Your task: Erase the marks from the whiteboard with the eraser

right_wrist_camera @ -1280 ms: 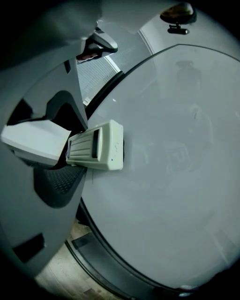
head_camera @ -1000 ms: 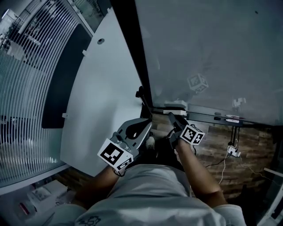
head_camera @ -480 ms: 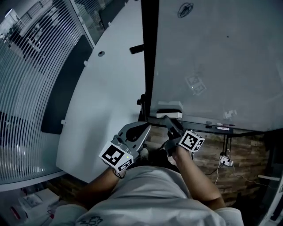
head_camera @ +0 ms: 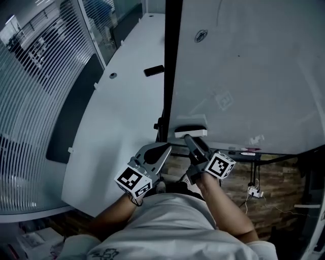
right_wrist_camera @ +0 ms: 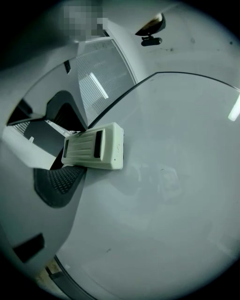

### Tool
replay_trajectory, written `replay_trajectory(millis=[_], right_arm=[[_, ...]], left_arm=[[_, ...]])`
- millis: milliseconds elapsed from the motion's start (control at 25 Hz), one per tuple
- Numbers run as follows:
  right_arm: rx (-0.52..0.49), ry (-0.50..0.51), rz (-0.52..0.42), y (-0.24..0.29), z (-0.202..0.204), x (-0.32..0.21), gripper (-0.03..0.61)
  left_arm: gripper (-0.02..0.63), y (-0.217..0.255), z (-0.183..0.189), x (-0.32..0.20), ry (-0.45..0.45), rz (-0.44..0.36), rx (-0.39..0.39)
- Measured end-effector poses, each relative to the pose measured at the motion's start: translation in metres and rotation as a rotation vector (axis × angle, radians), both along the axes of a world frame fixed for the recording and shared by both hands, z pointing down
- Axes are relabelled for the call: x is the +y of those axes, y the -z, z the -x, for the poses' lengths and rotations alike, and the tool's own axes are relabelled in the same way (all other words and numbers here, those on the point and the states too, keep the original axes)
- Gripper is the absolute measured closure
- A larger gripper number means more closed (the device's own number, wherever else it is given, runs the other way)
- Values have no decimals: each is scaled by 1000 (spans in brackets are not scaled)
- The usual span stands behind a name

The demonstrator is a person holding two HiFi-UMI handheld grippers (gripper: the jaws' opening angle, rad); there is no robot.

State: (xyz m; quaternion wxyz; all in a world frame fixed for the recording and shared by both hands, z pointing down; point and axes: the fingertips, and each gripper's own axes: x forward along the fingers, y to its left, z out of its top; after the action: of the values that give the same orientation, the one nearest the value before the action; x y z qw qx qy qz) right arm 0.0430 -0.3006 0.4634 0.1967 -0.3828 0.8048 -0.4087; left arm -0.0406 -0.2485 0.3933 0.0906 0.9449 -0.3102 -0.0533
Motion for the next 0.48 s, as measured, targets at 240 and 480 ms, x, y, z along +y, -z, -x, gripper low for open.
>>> replay_trajectory(millis=[240, 480], right_arm=[[69, -7, 59, -48, -23, 0, 336], [126, -23, 161, -122, -46, 6, 336]], left_arm=[[607, -14, -6, -5, 3, 27, -22], [607, -32, -9, -9, 8, 76, -70]])
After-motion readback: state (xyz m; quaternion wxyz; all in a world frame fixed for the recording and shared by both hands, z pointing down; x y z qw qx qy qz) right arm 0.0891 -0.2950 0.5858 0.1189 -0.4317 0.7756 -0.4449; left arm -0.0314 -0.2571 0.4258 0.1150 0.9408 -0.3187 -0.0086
